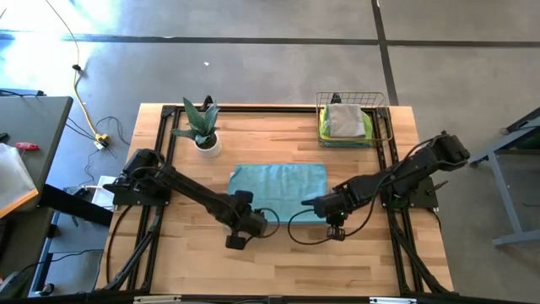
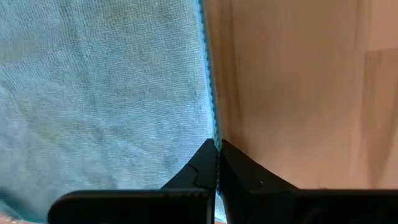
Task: Fold microfiber towels
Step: Fold the blue towel
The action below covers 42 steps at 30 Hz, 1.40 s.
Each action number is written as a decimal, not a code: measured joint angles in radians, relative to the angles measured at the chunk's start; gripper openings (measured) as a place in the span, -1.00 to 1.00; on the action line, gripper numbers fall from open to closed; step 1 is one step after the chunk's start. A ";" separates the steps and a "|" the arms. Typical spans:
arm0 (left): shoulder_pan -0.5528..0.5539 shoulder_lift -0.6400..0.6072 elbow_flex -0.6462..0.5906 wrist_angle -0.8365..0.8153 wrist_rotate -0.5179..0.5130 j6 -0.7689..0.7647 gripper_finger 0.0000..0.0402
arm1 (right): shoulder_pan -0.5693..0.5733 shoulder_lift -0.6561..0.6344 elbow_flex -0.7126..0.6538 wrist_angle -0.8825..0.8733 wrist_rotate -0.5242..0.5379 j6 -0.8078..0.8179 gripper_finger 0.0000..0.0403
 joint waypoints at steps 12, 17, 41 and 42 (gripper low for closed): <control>0.027 0.000 0.000 -0.004 0.012 0.038 -1.00 | -0.058 0.000 0.000 -0.010 -0.009 -0.054 -1.00; 0.023 0.000 0.000 0.002 0.020 0.014 -0.99 | -0.048 0.000 0.000 -0.001 -0.066 -0.049 -1.00; -0.035 0.000 0.000 0.144 0.127 -0.005 -0.91 | 0.042 -0.001 0.000 0.018 -0.013 -0.011 -0.35; -0.035 0.000 0.000 0.150 0.119 -0.006 -0.88 | 0.041 -0.001 0.000 0.018 0.020 -0.029 -0.35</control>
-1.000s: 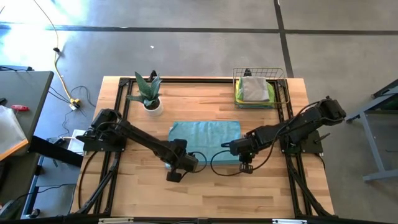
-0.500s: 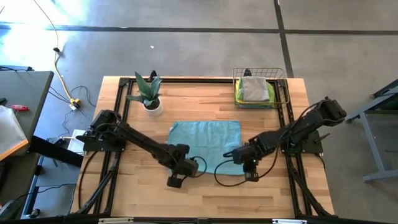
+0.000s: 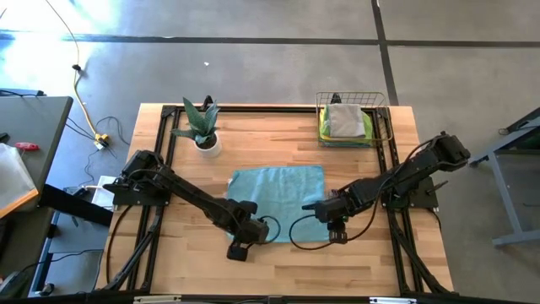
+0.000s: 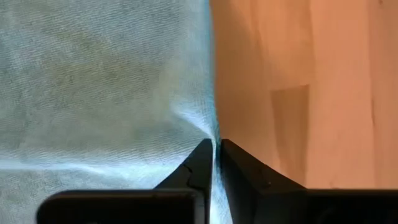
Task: Fold microfiber towels
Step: Fold the blue towel
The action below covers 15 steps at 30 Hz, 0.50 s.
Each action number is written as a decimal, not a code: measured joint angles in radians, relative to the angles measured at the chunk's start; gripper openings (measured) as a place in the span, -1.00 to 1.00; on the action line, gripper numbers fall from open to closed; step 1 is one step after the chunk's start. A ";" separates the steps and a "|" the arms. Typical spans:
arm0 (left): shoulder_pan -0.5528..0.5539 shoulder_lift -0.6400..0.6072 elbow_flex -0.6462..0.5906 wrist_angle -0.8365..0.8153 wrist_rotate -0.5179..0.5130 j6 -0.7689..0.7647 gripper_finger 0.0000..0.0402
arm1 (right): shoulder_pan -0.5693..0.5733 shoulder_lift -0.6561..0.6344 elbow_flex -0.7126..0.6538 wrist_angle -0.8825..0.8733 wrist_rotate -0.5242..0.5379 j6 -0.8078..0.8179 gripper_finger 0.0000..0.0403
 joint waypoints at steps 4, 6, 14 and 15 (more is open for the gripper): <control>0.001 0.000 0.000 -0.008 -0.006 -0.015 -0.78 | 0.000 0.000 0.000 0.002 0.195 -0.179 -0.35; 0.004 0.000 0.000 -0.027 -0.013 -0.042 -0.74 | -0.001 0.000 0.000 0.023 0.317 -0.265 -0.35; 0.024 0.000 0.000 -0.204 -0.223 -0.166 -0.68 | -0.122 0.002 -0.012 0.068 0.471 -0.316 -0.35; 0.025 0.000 0.000 -0.213 -0.242 -0.167 -0.68 | -0.142 0.002 -0.024 0.085 0.463 -0.321 -0.35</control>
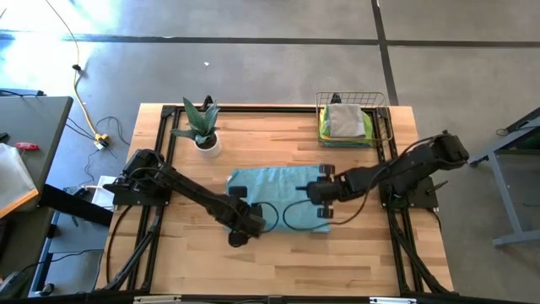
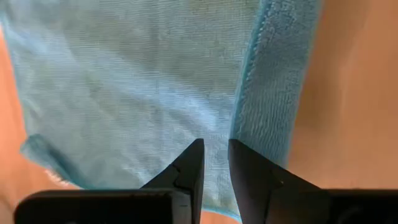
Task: Fold microfiber towels
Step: Fold the blue towel
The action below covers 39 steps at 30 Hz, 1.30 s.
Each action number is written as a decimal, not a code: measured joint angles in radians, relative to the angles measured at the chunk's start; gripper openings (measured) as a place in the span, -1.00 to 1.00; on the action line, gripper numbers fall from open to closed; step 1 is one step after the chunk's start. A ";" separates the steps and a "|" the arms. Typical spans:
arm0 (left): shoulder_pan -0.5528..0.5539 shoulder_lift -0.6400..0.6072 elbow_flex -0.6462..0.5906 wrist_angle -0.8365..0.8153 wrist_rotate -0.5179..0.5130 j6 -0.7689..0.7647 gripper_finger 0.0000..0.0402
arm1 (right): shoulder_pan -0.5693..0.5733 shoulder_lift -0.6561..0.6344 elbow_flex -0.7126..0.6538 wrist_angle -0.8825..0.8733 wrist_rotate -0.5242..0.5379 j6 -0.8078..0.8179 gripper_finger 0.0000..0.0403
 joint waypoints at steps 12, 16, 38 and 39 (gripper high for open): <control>0.002 0.000 0.000 0.000 -0.019 0.011 -0.68 | -0.127 0.001 -0.217 0.277 -0.249 -0.015 -0.35; 0.019 0.000 -0.016 0.011 -0.095 0.012 -0.68 | -0.126 -0.001 -0.235 0.185 -0.264 0.026 -0.35; 0.126 -0.006 -0.234 0.278 -0.017 0.286 -0.68 | 0.058 -0.088 -0.084 -0.064 -0.267 0.728 -0.35; 0.125 -0.006 -0.233 0.278 -0.026 0.297 -0.68 | 0.072 -0.088 -0.084 -0.065 -0.271 0.770 -0.35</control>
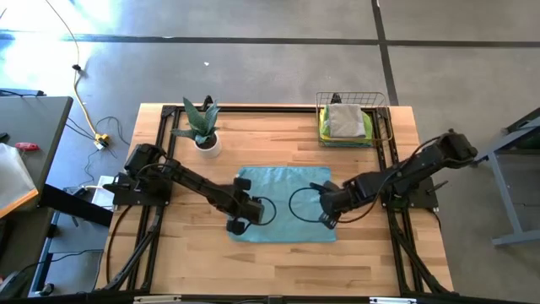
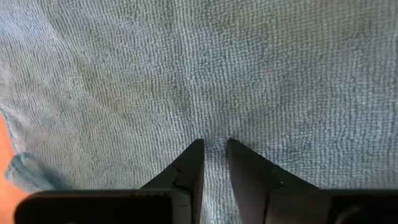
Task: Fold microfiber towels
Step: Fold the blue towel
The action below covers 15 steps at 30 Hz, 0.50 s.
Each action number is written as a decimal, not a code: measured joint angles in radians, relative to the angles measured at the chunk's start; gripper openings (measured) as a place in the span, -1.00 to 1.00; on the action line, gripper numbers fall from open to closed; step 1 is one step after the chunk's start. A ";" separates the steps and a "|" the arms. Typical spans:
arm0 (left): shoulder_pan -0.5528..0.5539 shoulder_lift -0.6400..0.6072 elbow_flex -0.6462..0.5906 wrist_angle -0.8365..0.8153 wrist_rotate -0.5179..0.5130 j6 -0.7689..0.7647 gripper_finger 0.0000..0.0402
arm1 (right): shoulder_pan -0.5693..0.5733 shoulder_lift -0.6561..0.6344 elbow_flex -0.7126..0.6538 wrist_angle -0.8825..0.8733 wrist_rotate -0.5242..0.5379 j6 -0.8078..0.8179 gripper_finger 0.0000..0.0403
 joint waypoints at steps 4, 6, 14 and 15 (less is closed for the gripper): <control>0.003 -0.022 0.010 -0.012 -0.018 0.033 -0.68 | 0.056 -0.001 0.000 -0.001 -0.040 0.075 -0.35; 0.004 -0.058 0.025 -0.008 -0.012 0.037 -0.68 | 0.086 -0.001 0.000 -0.003 -0.062 0.017 -0.35; -0.046 -0.099 0.028 -0.005 0.099 -0.100 -0.68 | 0.120 -0.001 0.000 0.004 0.297 -0.696 -0.35; -0.056 -0.097 0.028 -0.004 0.111 -0.138 -0.68 | 0.105 -0.001 0.000 0.003 0.350 -0.798 -0.35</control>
